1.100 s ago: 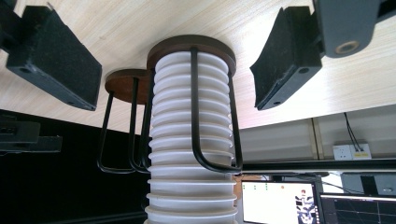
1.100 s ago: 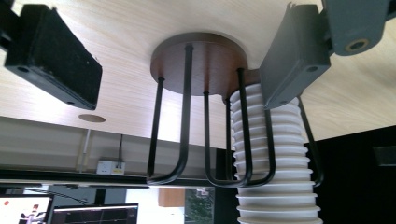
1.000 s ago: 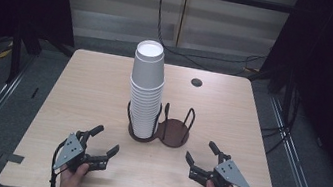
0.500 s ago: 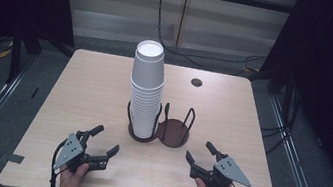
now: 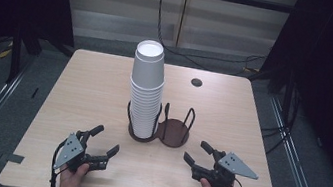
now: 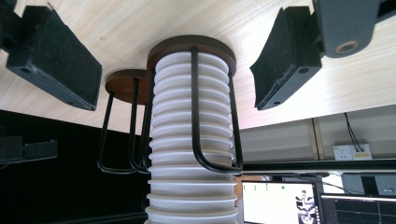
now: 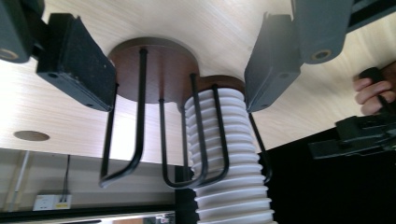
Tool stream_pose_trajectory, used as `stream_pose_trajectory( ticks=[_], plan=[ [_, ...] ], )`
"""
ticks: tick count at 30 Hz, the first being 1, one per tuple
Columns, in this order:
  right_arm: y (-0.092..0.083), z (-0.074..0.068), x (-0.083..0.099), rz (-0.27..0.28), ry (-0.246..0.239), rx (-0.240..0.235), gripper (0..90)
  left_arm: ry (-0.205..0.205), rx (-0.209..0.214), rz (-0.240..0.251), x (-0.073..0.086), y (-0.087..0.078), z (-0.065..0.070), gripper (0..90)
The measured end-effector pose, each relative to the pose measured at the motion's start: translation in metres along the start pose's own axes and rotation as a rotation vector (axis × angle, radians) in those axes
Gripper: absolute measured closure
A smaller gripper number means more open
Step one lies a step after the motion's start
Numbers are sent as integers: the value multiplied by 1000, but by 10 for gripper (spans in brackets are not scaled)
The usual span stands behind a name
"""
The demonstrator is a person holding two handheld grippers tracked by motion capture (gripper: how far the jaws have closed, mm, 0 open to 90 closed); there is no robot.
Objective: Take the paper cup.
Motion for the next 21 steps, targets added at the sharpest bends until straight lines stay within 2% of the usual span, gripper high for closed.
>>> stream_pose_trajectory(
  ticks=[2, 4, 8, 9, 15, 21],
  plan=[
    [0, -1, -3, -1, 11, -7, 255, -1, -1, -1, 0, 0, 0, 156],
    [1, -1, -6, -5, 32, -42, 256, -3, 3, -1, 0, 0, 0, 156],
    [3, -2, -13, 5, 38, -52, 256, -2, -1, 0, 0, 0, 0, 157],
    [5, -2, -17, 3, 45, -73, 252, -3, 0, 0, 0, 0, 0, 157],
    [11, -5, -29, -16, 32, -87, 235, 1, 1, -2, 0, 0, 0, 156],
    [20, -5, -41, -27, 16, -131, 199, -2, 0, 3, 0, 0, 0, 157]
  ],
)
Point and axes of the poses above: each handheld gripper's, and its own axes: y roughly forward along the jaws, x roughly out of its underside, z roughly to its right, the point moved 1 cm from there along y, roughly forward along the jaws, and after that the axes turned 9 degrees about -x, right-handed, at the moved point
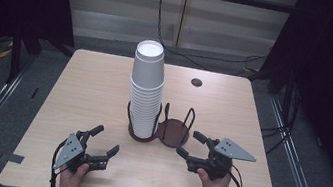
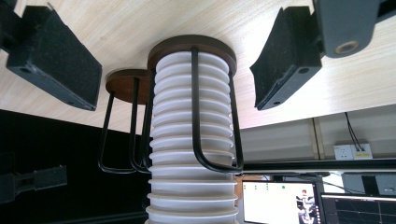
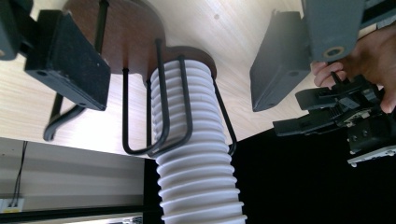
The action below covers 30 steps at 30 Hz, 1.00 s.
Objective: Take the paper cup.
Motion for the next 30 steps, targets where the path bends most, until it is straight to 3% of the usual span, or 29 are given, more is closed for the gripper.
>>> stream_pose_trajectory(
  ticks=[30],
  plan=[
    [24, 2, -58, -45, -57, -97, 162, 2, 2, 0, 0, 0, 0, 157]
  ],
)
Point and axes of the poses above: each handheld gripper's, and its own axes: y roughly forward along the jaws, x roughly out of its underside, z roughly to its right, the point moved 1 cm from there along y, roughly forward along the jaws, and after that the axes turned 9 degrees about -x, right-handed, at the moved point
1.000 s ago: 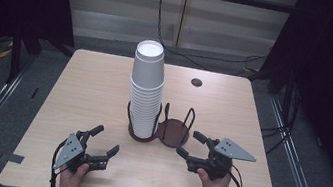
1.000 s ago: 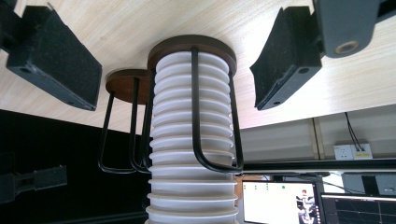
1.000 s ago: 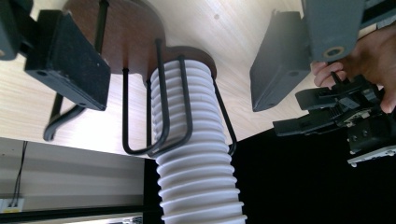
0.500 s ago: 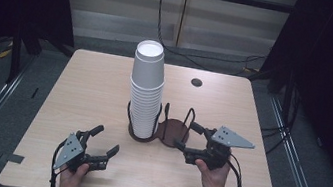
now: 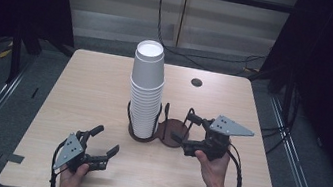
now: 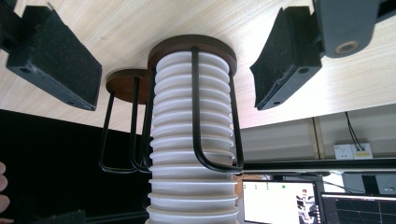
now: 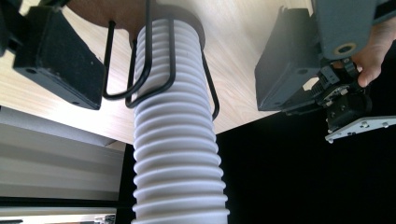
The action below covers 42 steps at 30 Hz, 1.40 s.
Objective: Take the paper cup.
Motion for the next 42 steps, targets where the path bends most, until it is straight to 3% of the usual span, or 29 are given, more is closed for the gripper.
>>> stream_pose_trajectory(
  ticks=[13, 21, 23, 26, 32, 42],
  plan=[
    [11, 3, -34, -15, -17, -35, 146, 4, 2, -2, 0, 0, 0, 157],
    [18, 3, -49, -26, -38, -25, 137, 4, 2, -2, 0, 0, 0, 156],
    [19, 4, -56, -30, -38, -43, 184, 4, 2, -2, 0, 0, 0, 157],
    [21, 5, -63, -24, -35, -60, 168, 4, 2, -2, 0, 0, 0, 157],
    [25, 8, -72, -45, -47, -31, 150, 4, 2, -2, 0, 0, 0, 157],
    [32, 11, -92, -83, -67, -36, 174, 4, 2, -2, 0, 0, 0, 157]
  ],
)
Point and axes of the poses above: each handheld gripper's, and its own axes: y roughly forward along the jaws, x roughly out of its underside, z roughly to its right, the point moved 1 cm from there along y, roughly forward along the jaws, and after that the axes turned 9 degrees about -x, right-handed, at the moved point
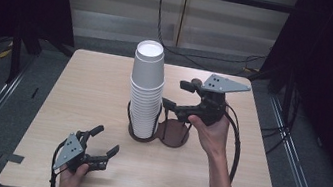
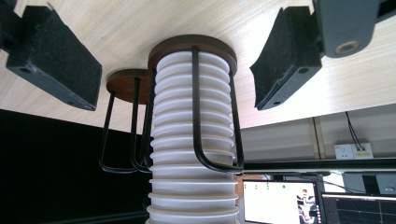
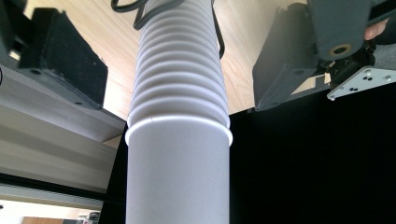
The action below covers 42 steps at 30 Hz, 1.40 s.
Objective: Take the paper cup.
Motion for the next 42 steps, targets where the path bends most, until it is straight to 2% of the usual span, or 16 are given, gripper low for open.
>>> stream_pose_trajectory(
  ticks=[18, 20, 23, 28, 35, 38, 40, 42],
  plan=[
    [14, 5, -34, -63, -26, -40, 159, 0, 0, 0, 0, 0, 0, 157],
    [16, 8, -42, -84, -24, -46, 135, 0, -1, 1, 0, 0, 0, 157],
    [19, 11, -46, -92, -20, -39, 136, 0, -1, 1, 0, 0, 0, 157],
    [26, 18, -57, -141, -14, -59, 135, 0, -1, 1, 0, 0, 0, 157],
    [35, 18, -68, -162, -28, -68, 135, 0, -1, 1, 0, 0, 0, 157],
    [40, 19, -75, -187, -27, -78, 138, 0, -1, 1, 0, 0, 0, 157],
    [43, 21, -78, -206, -31, -62, 138, 0, -1, 1, 0, 0, 0, 157],
    [45, 22, -81, -202, -31, -67, 138, 0, -1, 1, 0, 0, 0, 157]
  ],
)
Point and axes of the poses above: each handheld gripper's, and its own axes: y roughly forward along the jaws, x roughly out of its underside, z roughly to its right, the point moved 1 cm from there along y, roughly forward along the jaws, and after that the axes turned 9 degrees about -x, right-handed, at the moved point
